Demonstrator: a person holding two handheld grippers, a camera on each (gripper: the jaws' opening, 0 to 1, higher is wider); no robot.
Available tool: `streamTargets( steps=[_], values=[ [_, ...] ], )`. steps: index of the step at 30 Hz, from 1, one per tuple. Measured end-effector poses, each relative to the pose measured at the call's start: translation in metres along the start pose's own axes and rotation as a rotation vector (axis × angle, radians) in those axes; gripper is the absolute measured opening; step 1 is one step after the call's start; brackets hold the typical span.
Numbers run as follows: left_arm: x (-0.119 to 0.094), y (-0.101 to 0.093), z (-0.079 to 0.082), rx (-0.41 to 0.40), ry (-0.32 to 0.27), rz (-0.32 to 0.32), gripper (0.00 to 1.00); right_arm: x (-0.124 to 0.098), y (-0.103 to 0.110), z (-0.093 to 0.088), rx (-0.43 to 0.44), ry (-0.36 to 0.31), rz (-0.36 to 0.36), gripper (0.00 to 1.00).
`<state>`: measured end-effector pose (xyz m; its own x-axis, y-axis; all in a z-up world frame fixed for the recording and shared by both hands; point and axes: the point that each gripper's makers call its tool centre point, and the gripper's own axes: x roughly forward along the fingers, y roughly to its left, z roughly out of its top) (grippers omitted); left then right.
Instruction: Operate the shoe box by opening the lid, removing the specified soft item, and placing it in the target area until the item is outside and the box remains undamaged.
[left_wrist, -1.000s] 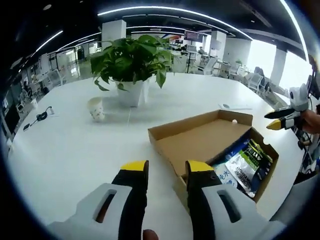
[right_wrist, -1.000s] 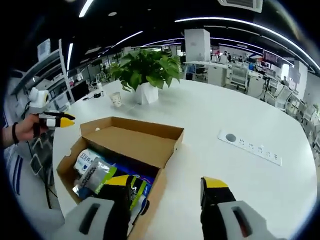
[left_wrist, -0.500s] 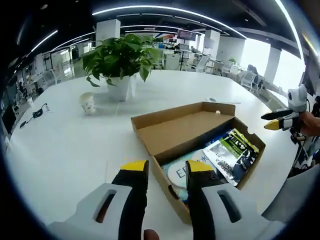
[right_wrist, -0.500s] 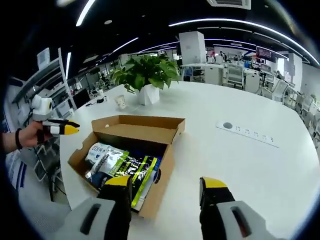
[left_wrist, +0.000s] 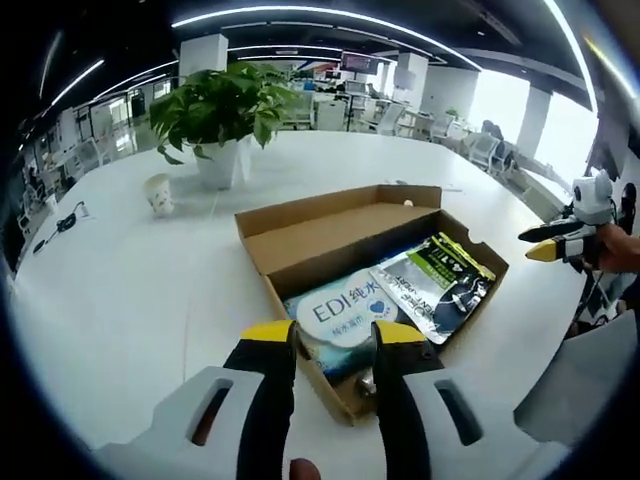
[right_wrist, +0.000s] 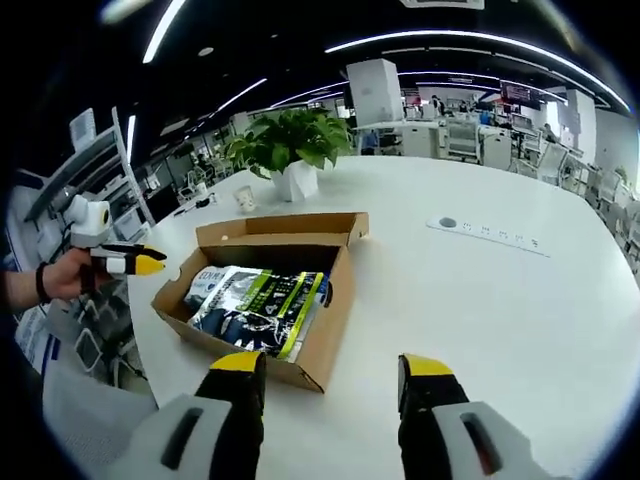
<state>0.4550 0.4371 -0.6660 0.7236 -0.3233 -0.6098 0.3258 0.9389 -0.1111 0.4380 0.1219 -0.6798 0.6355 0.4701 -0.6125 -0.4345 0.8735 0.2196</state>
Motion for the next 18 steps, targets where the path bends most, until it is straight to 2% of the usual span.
streamTargets(
  steps=[8, 18],
  values=[
    [0.001, -0.018, -0.012, 0.01, 0.023, -0.027, 0.28, -0.001, 0.002, -0.014, 0.008, 0.009, 0.013, 0.5],
    [0.003, -0.03, -0.017, 0.011, 0.042, -0.057, 0.27, -0.005, 0.002, -0.013, 0.018, -0.001, 0.009, 0.5]
  ],
)
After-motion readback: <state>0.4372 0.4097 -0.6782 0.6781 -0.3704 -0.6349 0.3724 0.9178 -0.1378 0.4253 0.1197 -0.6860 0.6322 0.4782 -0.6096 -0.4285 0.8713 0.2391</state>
